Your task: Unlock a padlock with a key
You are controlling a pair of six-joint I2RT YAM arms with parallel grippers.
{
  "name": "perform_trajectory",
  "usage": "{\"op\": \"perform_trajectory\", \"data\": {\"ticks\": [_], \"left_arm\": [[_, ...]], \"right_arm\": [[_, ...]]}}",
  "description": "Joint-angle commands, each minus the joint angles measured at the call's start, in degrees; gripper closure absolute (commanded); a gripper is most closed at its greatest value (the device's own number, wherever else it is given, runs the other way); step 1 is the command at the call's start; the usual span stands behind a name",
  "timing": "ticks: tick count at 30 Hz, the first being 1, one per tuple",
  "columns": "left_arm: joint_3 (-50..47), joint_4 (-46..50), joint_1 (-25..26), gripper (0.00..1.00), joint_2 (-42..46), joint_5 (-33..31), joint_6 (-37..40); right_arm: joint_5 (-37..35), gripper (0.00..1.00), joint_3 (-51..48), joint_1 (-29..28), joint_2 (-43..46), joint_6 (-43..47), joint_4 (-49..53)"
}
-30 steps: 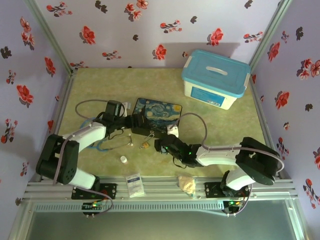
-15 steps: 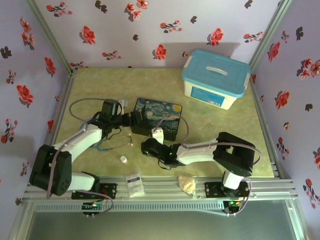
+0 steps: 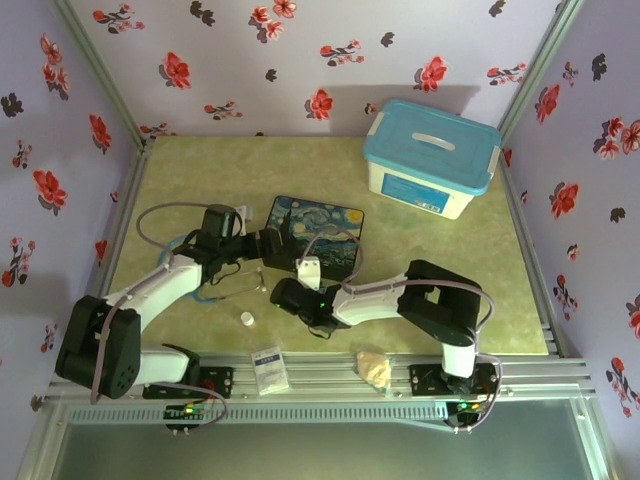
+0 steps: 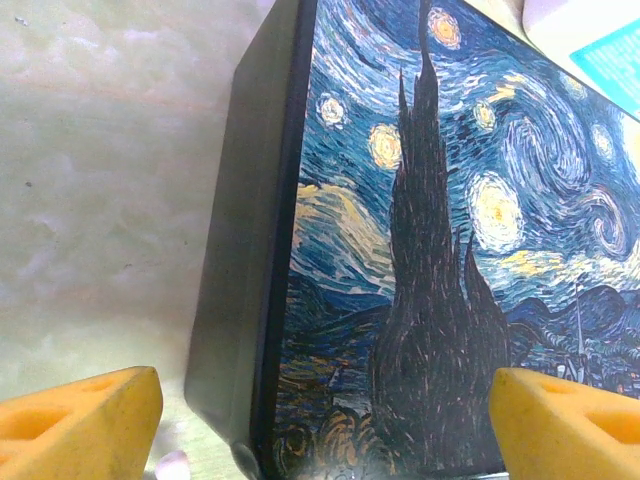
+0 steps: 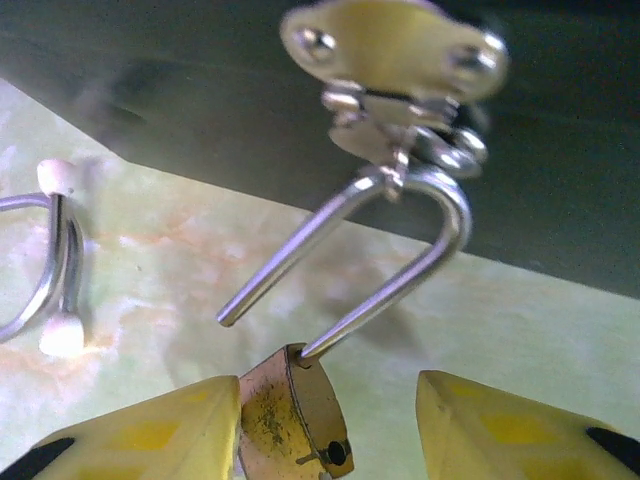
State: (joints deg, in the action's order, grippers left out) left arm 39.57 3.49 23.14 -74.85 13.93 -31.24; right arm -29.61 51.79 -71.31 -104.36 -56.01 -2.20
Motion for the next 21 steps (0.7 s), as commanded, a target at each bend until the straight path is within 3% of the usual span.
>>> {"op": "perform_trajectory", "data": {"ticks": [1,6,10,21], "left_arm": [[-0.1,-0.4,-0.1,0.15,1.0,-0.3,-1.1],[-0.1,-0.2,0.0,0.15,1.9,0.1,-1.5],[-0.4,-0.3,-0.1,0.15,1.6,0.1,-1.5],[3.9,1.8,-0.2,0.14,-0.6,-1.6,1.4]], "right_arm": [[1.2,0.55,-3.8,0.4,2.1,0.2,0.0],[5.4,0.55,-9.9,1.0,5.1,-0.4,-8.7],[9.2,0.65,-12.8,2.9,4.9,0.1,-16.6],[10.1,0.85,-21.3,3.3,4.5,-4.5,-32.1]]}}
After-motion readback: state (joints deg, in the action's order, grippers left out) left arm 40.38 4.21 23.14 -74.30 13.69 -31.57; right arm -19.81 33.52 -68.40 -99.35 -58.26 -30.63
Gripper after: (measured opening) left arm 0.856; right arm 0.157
